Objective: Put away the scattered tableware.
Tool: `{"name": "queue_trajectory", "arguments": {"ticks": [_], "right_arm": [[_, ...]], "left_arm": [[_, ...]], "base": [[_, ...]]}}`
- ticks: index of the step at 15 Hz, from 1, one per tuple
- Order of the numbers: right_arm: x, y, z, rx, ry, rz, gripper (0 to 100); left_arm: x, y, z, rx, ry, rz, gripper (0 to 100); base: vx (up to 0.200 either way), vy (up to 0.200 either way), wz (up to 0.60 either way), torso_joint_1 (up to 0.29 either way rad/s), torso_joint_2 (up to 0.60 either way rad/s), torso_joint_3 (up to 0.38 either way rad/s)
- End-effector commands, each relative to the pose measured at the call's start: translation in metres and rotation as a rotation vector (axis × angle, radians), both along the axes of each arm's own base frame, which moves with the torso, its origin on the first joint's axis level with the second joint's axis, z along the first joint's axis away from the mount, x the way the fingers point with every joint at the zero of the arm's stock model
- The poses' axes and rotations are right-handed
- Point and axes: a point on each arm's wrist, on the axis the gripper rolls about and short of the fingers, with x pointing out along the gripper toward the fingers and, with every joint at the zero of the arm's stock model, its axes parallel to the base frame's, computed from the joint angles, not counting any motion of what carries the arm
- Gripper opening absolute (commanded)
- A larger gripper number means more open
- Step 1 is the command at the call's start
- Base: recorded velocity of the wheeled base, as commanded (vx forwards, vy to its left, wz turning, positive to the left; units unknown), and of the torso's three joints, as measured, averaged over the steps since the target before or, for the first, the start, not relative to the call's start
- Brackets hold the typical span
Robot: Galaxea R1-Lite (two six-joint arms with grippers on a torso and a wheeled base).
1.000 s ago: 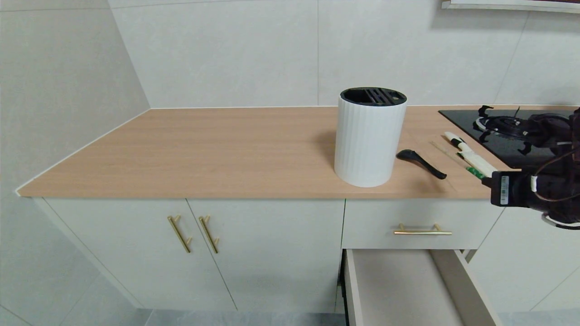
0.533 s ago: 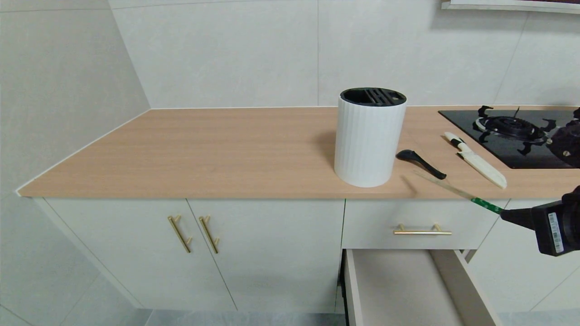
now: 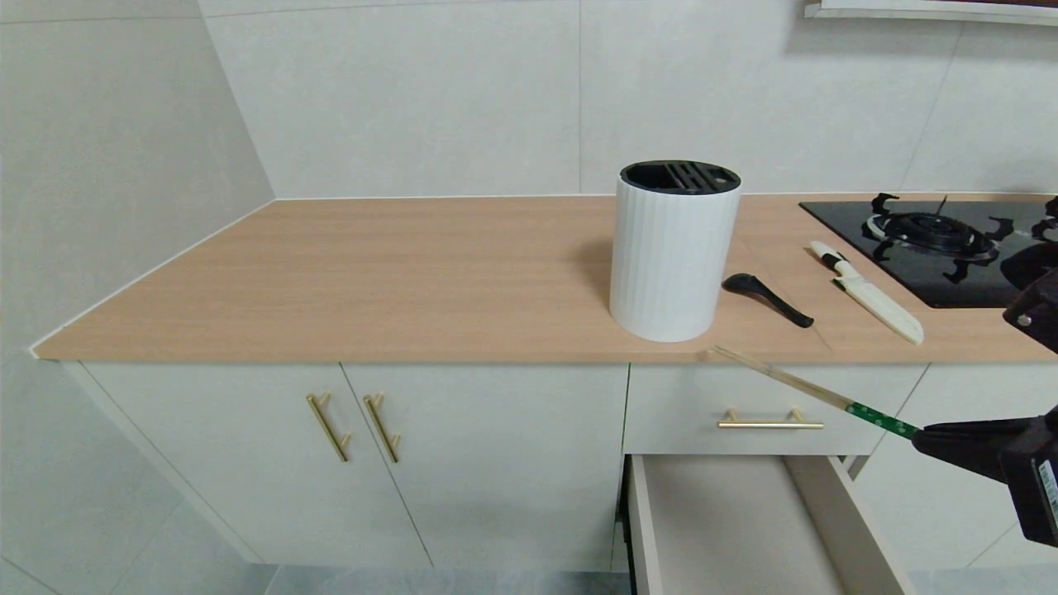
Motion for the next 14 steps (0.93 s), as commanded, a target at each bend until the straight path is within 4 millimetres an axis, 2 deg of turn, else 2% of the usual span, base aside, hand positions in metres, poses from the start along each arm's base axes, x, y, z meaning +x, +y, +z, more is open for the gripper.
{"name": "queue_trajectory", "arguments": {"ticks": [1,2,9,14], "right_arm": [[-0.006,0.001,-0.005,-0.004,0.011,0.039,0],[-0.006,0.001,-0.005,-0.004,0.011,0.039,0],[0.010,0.015,-0.038,-0.101,0.155,0.076,0],[0.018,0.019,-0.048,-0.128,0.203,0.076,0]], "left_arm": [[0.000,0.000,0.000,0.000,0.002,0.000,100],[0.000,0.000,0.000,0.000,0.002,0.000,100],[0.000,0.000,0.000,0.000,0.002,0.000,100],[0.000,0.000,0.000,0.000,0.002,0.000,100]], "base": [[0.000,0.000,0.00,0.000,0.00,0.000],[0.000,0.000,0.00,0.000,0.00,0.000],[0.000,0.000,0.00,0.000,0.00,0.000],[0.000,0.000,0.00,0.000,0.00,0.000]]}}
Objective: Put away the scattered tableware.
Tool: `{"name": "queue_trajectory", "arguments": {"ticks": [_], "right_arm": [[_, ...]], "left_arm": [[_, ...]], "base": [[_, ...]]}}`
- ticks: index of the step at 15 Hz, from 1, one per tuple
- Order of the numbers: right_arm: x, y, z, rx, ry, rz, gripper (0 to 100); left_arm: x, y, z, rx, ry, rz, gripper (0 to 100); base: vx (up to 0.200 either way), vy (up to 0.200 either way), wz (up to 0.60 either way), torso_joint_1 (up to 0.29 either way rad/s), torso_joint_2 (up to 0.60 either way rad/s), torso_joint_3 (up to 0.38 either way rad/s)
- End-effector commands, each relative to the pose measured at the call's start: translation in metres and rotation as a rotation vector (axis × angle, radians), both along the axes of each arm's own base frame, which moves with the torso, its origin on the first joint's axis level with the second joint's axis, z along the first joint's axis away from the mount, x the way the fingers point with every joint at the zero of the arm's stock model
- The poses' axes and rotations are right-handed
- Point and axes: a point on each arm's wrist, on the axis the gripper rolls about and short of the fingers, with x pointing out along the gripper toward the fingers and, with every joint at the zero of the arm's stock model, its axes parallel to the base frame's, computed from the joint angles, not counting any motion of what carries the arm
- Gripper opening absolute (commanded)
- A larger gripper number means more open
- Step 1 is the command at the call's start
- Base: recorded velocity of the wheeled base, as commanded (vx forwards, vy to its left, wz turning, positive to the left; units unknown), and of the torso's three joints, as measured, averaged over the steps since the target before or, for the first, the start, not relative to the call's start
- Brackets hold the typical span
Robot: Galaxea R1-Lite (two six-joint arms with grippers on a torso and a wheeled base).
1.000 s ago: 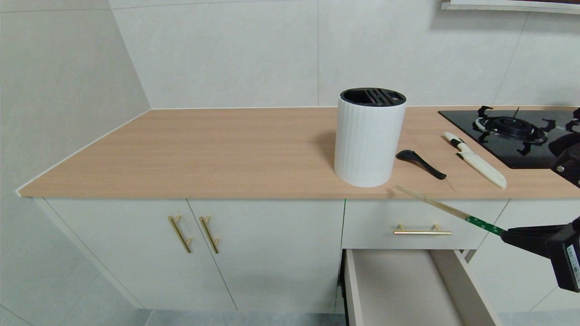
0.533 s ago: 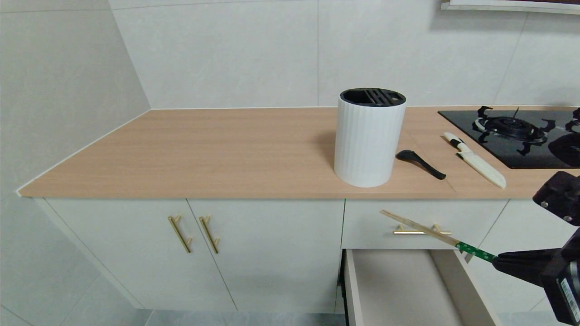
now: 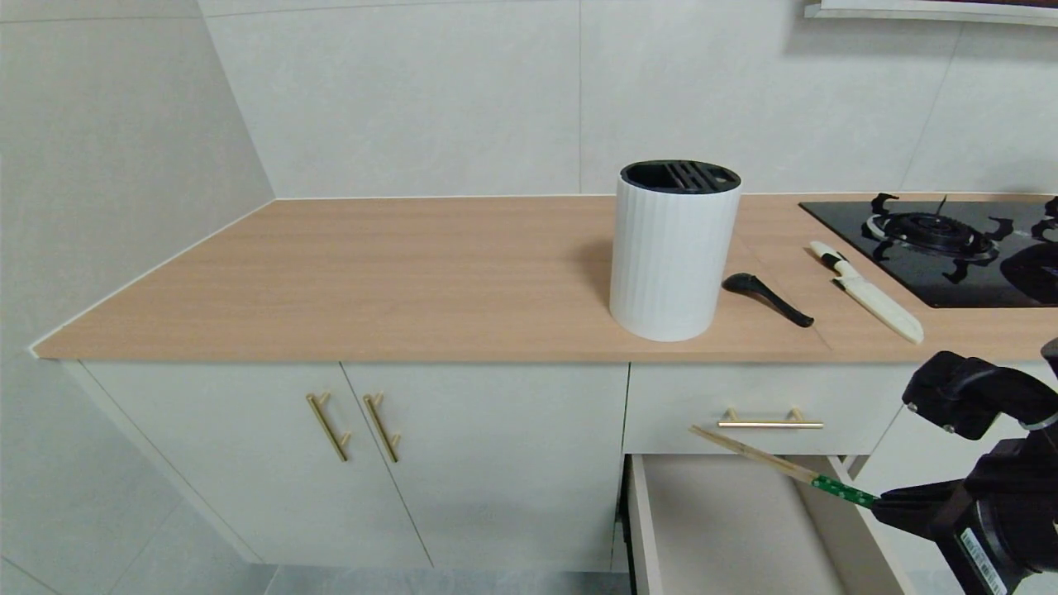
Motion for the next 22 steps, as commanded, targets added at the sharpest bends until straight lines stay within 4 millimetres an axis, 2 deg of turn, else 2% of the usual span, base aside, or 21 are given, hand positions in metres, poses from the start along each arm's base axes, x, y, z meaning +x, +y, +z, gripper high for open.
{"name": "queue_trajectory", "arguments": {"ticks": [1,10,18,22], "right_arm": [[0.006,0.003,-0.007,-0.023,0.035,-0.001,0],[0.013,0.008,-0.017,-0.053,0.083,-0.003,0],[0.014,0.009,-0.019,-0.058,0.089,-0.004,0],[0.016,0.010,-0.021,-0.063,0.098,-0.004,0]], "left_arm": [[0.000,0.000,0.000,-0.001,0.003,0.000,100],[0.000,0.000,0.000,-0.001,0.003,0.000,100],[0.000,0.000,0.000,-0.001,0.003,0.000,100],[0.000,0.000,0.000,-0.001,0.003,0.000,100]], "base": [[0.000,0.000,0.00,-0.110,0.26,0.159],[0.000,0.000,0.00,-0.173,0.45,0.269],[0.000,0.000,0.00,-0.143,0.45,0.304],[0.000,0.000,0.00,-0.026,0.10,0.076]]}}
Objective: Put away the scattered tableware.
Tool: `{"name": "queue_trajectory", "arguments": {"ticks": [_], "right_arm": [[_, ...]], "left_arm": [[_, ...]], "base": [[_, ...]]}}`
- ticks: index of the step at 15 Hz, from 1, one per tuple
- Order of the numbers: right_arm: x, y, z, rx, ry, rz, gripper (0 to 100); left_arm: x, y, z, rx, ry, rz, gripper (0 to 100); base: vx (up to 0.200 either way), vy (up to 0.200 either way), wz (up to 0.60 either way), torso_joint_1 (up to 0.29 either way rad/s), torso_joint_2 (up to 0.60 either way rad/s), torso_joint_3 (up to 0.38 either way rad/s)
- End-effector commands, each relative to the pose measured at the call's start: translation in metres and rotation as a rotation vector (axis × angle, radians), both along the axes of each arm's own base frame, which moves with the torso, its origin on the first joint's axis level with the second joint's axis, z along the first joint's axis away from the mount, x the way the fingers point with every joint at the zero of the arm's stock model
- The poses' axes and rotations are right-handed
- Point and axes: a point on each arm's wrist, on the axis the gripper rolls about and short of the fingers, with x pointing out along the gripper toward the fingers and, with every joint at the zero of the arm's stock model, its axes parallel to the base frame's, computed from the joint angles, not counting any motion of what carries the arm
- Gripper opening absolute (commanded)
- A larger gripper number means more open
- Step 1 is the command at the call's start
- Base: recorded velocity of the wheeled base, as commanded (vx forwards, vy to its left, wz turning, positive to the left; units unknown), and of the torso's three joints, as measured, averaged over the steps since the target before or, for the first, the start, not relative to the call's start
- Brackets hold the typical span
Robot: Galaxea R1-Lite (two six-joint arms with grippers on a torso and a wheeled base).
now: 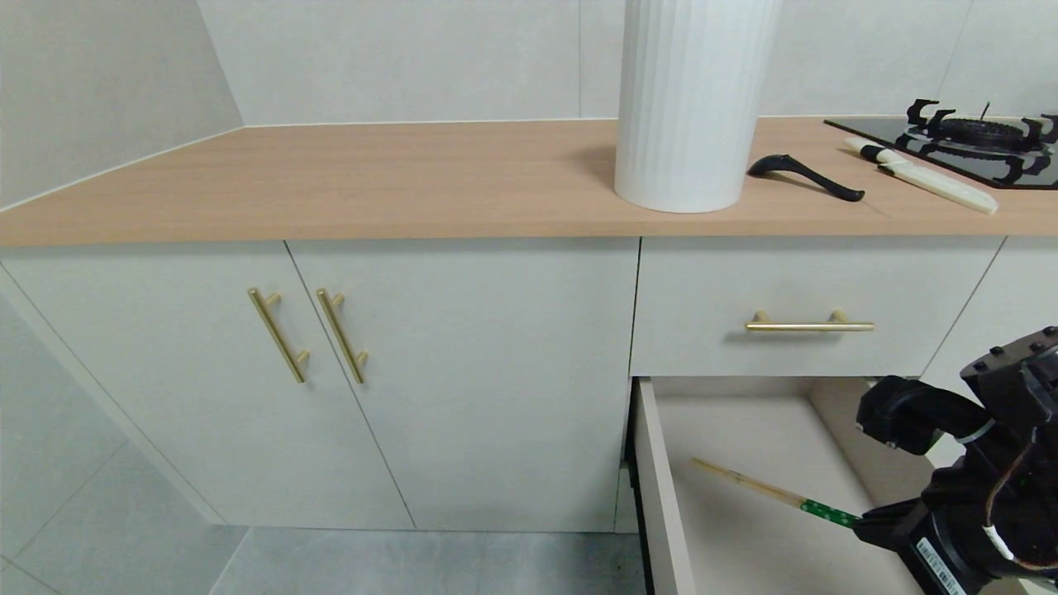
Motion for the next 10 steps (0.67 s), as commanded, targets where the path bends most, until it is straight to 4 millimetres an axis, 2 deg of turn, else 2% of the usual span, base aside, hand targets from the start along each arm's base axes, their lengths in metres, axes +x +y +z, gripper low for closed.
{"name": "queue_trajectory", "arguments": {"ticks": [1,5,10], "right_arm": [[0.001,0.001,-0.001,-0.004,0.006,0.001,0],[0.011,0.007,-0.010,-0.012,0.025,-0.005,0],[0.040,0.023,-0.038,-0.018,0.084,-0.055,0]], "left_arm": [[0.000,0.000,0.000,-0.001,0.001,0.001,100],[0.000,0.000,0.000,-0.001,0.001,0.001,100],[0.000,0.000,0.000,-0.001,0.001,0.001,100]], "base": [[0.000,0.000,0.00,0.000,0.00,0.000],[0.000,0.000,0.00,0.000,0.00,0.000],[0.000,0.000,0.00,0.000,0.00,0.000]]}}
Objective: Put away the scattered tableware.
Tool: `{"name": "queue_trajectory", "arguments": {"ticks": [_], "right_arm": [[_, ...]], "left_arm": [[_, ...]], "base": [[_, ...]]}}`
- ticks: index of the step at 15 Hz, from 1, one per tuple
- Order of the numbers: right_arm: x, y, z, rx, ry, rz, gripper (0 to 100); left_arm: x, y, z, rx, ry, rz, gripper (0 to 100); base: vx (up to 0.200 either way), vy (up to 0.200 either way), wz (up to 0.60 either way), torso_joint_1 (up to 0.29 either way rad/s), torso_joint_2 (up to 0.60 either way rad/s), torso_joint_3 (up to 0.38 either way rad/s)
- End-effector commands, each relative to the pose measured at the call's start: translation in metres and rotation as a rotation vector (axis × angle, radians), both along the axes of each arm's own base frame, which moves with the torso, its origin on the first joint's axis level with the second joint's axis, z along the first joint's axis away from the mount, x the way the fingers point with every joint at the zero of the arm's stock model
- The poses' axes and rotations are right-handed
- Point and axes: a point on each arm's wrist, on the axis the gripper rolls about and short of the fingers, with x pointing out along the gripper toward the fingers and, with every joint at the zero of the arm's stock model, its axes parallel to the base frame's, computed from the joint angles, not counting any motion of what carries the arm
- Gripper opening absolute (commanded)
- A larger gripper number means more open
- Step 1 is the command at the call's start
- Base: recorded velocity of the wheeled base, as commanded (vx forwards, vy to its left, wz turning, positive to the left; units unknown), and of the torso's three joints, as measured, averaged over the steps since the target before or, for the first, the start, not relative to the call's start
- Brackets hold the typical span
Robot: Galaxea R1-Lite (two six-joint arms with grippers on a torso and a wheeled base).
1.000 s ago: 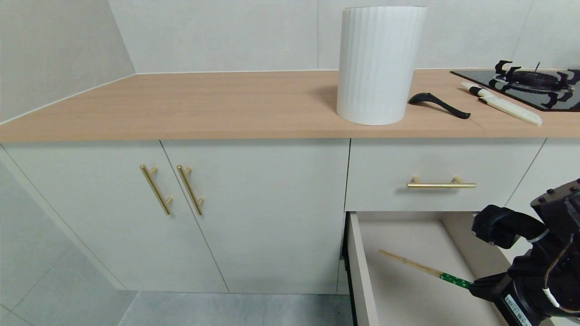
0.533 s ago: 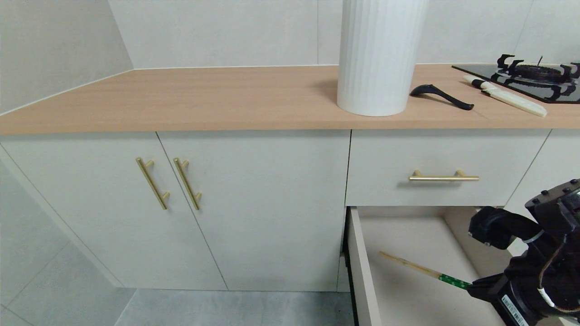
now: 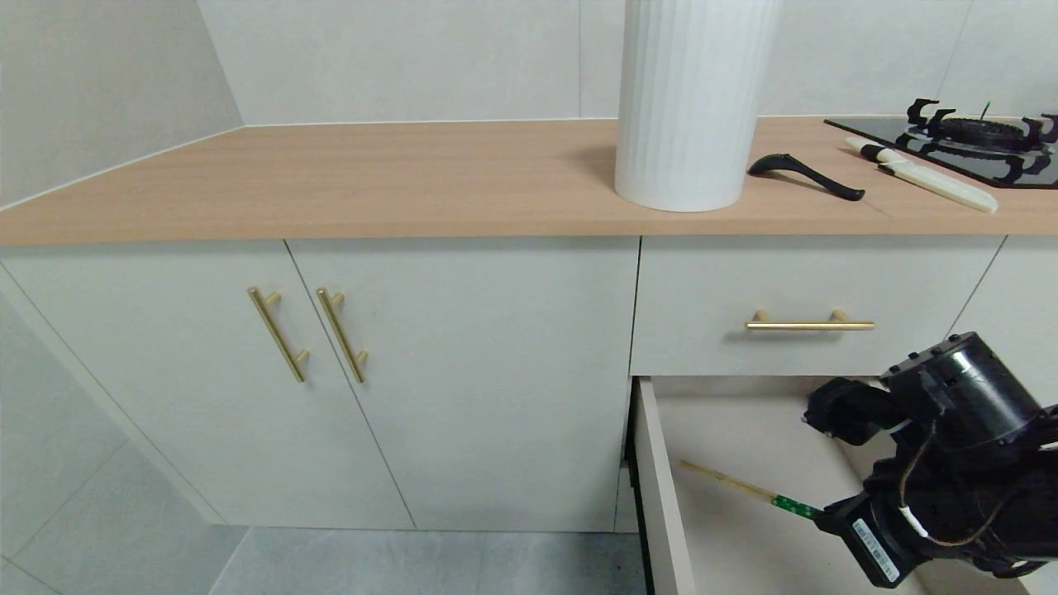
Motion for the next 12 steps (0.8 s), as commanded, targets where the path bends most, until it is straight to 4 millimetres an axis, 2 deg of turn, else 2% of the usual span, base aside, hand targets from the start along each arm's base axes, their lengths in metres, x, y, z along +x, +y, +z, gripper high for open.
{"name": "queue_trajectory", "arguments": {"ticks": [1,6,12], "right_arm": [[0.017,0.010,-0.018,-0.004,0.044,-0.033,0],[0.061,0.034,-0.036,0.122,-0.051,-0.290,0],[0.083,0.039,-0.046,0.164,-0.037,-0.380,0]], "left_arm": [[0.000,0.000,0.000,0.000,0.000,0.000,100],[0.000,0.000,0.000,0.000,0.000,0.000,100],[0.000,0.000,0.000,0.000,0.000,0.000,100]], "base": [[0.000,0.000,0.00,0.000,0.00,0.000],[0.000,0.000,0.00,0.000,0.00,0.000],[0.000,0.000,0.00,0.000,0.00,0.000]]}}
